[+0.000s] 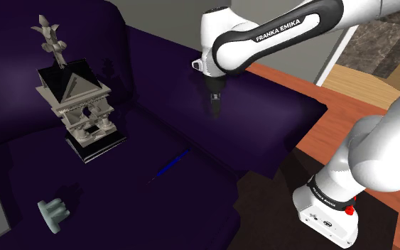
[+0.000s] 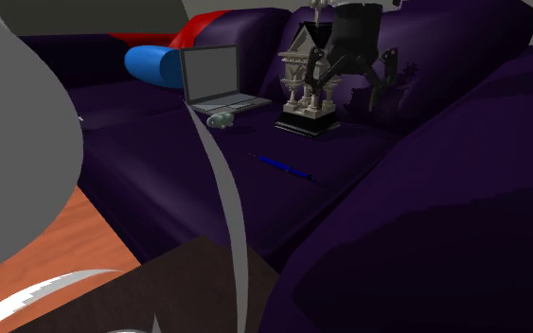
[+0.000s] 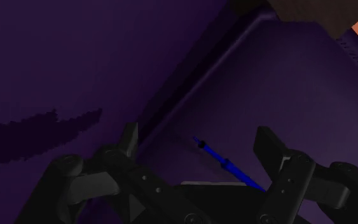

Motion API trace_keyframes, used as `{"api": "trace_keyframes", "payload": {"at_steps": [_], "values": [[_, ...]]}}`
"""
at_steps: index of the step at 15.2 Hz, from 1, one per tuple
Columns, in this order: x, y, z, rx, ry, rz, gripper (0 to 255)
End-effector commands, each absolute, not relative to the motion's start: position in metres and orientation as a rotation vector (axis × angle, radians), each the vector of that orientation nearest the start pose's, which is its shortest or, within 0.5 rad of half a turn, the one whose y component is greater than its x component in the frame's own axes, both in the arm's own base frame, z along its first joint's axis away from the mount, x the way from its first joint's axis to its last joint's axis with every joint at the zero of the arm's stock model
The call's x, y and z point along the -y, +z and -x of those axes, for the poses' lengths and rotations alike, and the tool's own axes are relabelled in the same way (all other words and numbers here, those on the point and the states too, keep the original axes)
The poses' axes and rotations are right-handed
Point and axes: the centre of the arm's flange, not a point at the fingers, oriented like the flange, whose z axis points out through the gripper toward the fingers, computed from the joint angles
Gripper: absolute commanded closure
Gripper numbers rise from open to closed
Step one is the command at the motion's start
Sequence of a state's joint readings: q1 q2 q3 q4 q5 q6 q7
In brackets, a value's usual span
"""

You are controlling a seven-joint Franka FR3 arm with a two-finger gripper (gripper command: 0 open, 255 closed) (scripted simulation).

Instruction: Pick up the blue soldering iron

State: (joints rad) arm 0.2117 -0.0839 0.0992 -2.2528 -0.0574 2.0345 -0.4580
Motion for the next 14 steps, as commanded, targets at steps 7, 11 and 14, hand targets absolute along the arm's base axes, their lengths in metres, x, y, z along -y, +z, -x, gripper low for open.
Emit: {"api": "trace_keyframes", "payload": {"at_steps": [7,11,14], "values": [[-0.227,0.33,-0.495,1.683,0.191,2.685,0],[-0.271,0.302,-0.499,1.887,0.175,2.536,0],[-0.303,0.282,-0.498,2.032,0.162,2.415,0]]}}
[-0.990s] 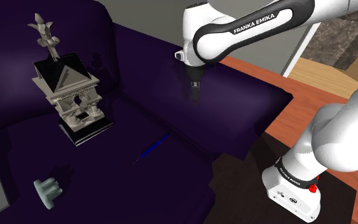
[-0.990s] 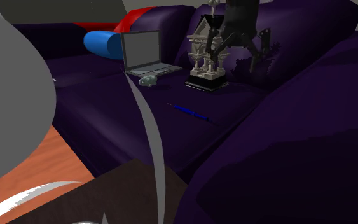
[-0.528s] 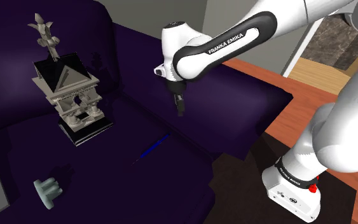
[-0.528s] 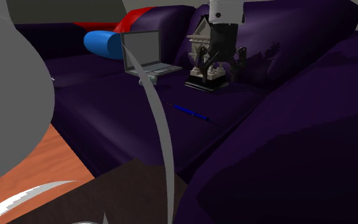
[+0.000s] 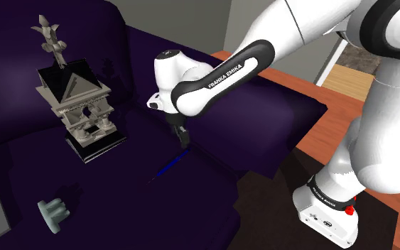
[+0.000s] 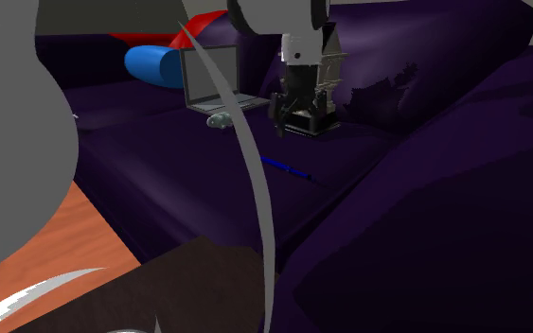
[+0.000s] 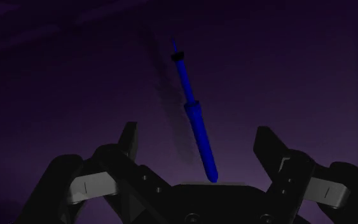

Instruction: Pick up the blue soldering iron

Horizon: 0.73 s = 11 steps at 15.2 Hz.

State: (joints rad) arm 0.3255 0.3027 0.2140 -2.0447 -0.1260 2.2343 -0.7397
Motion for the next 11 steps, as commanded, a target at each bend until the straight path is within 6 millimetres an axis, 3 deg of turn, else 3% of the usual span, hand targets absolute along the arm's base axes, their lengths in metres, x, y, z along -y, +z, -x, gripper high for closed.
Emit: {"api": "trace_keyframes", "payload": {"at_steps": [1,8,11], "values": [[-0.314,0.275,-0.497,2.079,0.158,2.373,0],[-0.387,0.231,-0.476,2.369,0.127,2.065,0],[-0.387,0.215,-0.476,2.369,0.127,2.065,0]]}}
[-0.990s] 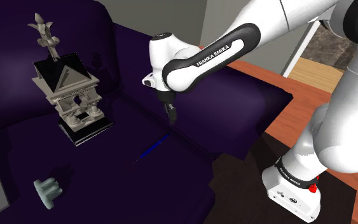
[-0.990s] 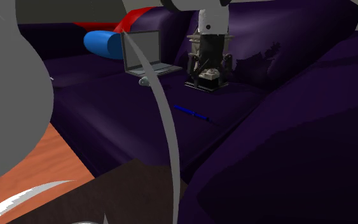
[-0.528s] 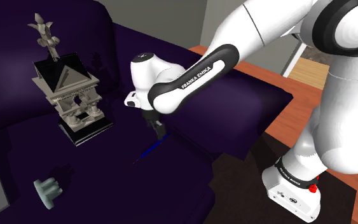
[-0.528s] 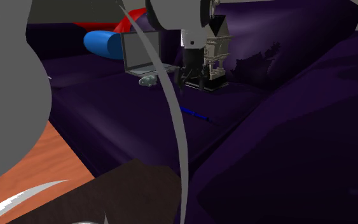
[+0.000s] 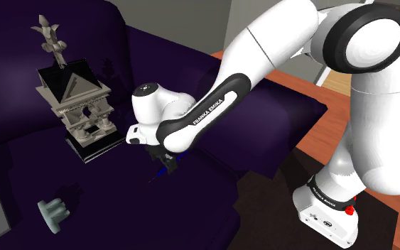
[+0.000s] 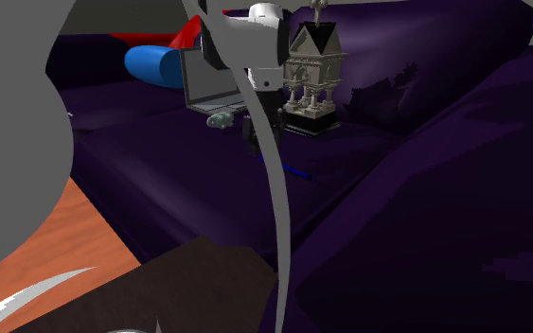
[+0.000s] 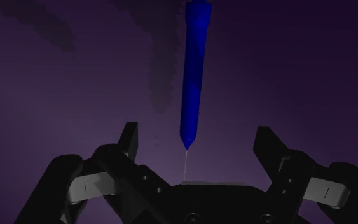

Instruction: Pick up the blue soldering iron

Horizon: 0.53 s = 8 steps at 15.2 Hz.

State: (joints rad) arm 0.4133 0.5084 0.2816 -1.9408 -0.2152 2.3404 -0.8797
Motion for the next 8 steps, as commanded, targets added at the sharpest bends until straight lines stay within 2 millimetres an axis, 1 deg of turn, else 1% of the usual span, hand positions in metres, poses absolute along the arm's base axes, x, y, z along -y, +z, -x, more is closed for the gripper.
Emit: {"api": "trace_keyframes", "payload": {"at_steps": [1,4,6,7,8], "values": [[-0.387,0.21,-0.476,-2.364,-0.126,-2.061,0],[-0.387,0.194,-0.476,-2.364,-0.126,-2.061,0],[-0.387,0.191,-0.476,-2.364,-0.126,-2.061,0],[-0.387,0.191,-0.475,-2.364,-0.126,-2.061,255],[-0.387,0.191,-0.475,-2.364,-0.126,-2.061,255]]}}
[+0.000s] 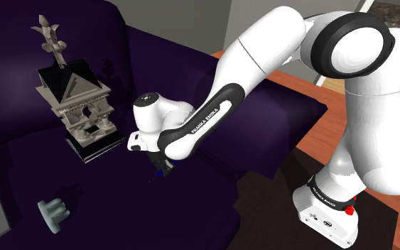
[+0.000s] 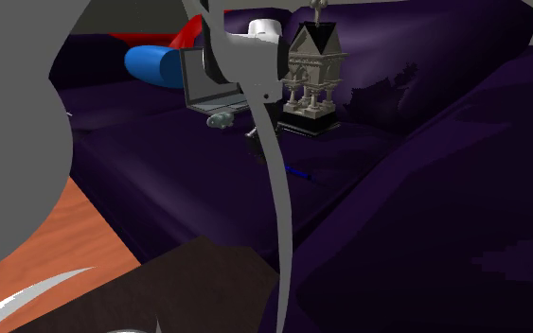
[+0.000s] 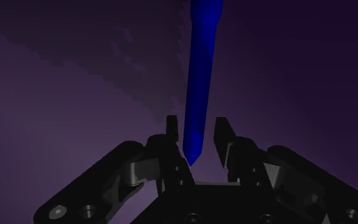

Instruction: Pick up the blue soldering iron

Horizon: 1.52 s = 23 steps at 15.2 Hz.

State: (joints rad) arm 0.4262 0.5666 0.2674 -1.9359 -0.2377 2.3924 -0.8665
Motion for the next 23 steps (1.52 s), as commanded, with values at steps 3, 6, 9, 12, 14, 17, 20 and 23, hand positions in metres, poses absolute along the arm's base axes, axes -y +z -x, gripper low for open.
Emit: {"api": "trace_keyframes", "payload": {"at_steps": [3,6,9,12,14,17,20,23], "values": [[-0.387,0.191,-0.475,-2.364,-0.126,-2.061,255],[-0.387,0.191,-0.475,-2.364,-0.126,-2.061,255],[-0.387,0.196,-0.476,-2.364,-0.126,-2.061,255],[-0.387,0.212,-0.476,-2.364,-0.126,-2.061,255],[-0.387,0.222,-0.476,-2.364,-0.126,-2.061,255],[-0.387,0.238,-0.476,-2.364,-0.126,-2.061,255],[-0.387,0.254,-0.476,-2.364,-0.126,-2.061,255],[-0.387,0.27,-0.476,-2.364,-0.126,-2.061,255]]}}
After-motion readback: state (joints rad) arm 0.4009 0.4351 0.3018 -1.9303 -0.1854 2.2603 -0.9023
